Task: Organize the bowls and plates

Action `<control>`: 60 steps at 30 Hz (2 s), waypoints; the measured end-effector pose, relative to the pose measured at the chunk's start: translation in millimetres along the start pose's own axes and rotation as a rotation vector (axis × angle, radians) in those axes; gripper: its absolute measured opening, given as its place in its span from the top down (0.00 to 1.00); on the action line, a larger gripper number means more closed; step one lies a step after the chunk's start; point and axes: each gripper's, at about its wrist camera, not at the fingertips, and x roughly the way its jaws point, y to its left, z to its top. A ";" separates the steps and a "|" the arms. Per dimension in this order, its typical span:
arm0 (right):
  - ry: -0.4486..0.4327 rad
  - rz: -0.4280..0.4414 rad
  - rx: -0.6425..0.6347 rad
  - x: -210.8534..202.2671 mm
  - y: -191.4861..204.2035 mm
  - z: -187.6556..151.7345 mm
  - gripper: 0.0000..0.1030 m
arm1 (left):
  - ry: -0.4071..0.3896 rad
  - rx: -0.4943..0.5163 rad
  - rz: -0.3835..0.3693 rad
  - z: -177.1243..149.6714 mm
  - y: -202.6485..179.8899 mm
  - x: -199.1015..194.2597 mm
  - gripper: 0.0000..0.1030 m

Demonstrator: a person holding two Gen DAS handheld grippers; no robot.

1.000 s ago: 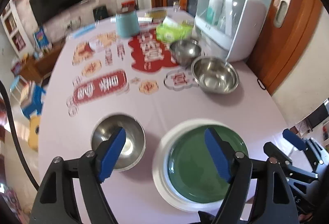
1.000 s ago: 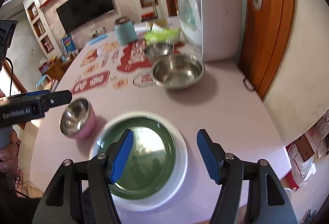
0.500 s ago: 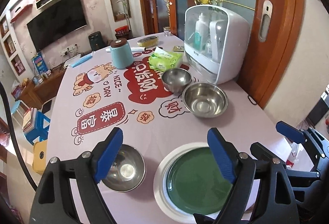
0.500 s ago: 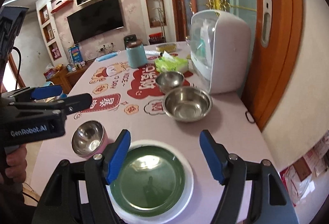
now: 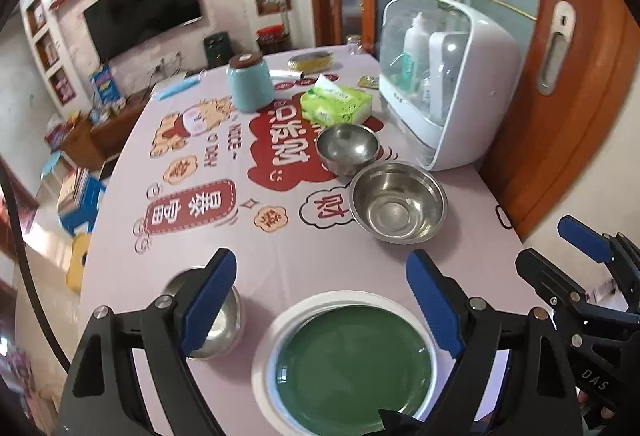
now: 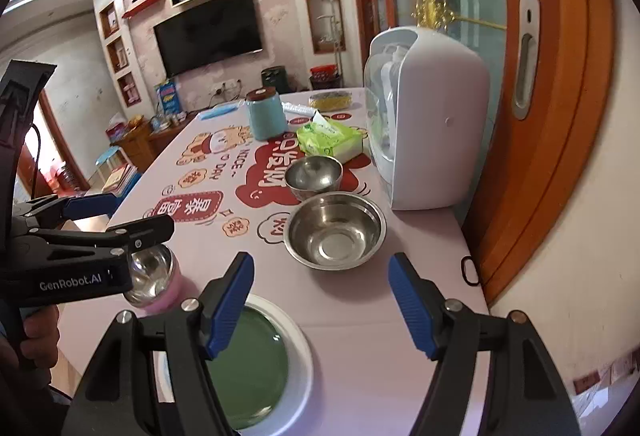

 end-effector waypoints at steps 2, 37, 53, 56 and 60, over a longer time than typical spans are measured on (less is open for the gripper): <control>0.014 0.018 -0.009 6.0 -9.4 0.8 0.32 | 0.019 -0.031 0.015 1.7 -6.4 8.6 0.16; 0.224 0.202 0.011 148.0 -83.3 9.1 0.32 | 0.192 -0.311 -0.057 3.5 -34.8 153.9 0.16; 0.285 0.263 0.104 202.6 -95.7 -9.0 0.48 | 0.240 -0.331 -0.118 1.7 -41.7 218.1 0.22; 0.285 0.258 0.116 205.5 -97.5 -9.7 0.56 | 0.251 -0.329 -0.127 1.4 -43.7 223.6 0.29; 0.291 0.256 0.118 208.8 -99.0 -10.2 0.58 | 0.272 -0.333 -0.128 0.6 -45.0 229.8 0.48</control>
